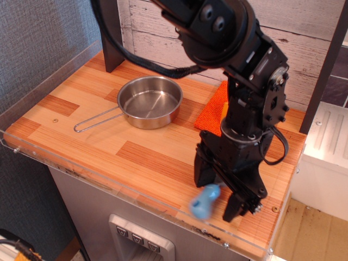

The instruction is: Pick up the blue spoon and place it on the left of the pot

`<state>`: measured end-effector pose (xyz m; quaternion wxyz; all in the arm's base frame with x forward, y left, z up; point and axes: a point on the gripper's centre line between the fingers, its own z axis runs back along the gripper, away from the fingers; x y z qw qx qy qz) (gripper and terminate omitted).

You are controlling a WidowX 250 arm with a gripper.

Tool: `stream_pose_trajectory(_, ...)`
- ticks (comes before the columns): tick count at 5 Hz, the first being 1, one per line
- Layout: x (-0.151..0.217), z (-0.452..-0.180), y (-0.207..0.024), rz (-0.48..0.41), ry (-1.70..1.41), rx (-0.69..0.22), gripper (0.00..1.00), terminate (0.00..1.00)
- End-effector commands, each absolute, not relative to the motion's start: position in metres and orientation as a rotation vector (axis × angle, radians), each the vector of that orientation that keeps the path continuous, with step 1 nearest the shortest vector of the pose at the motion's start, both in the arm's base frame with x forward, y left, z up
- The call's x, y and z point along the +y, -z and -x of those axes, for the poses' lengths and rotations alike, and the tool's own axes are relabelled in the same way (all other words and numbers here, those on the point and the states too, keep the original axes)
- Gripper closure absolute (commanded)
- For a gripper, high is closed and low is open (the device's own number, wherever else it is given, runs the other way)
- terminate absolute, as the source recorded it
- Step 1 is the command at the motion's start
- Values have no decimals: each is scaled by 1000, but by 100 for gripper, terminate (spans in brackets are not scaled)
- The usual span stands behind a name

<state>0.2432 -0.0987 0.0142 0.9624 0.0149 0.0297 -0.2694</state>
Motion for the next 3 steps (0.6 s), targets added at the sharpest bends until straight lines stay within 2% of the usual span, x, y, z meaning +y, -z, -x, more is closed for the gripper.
stream_pose_trajectory(1,-81,-243,-5,-21,509,64,0,0)
stream_pose_trajectory(2,-78,-243,-10,-15,496,29,100,0)
stream_pose_trajectory(3,-72,-245,-33,-13,457,-39,100,0)
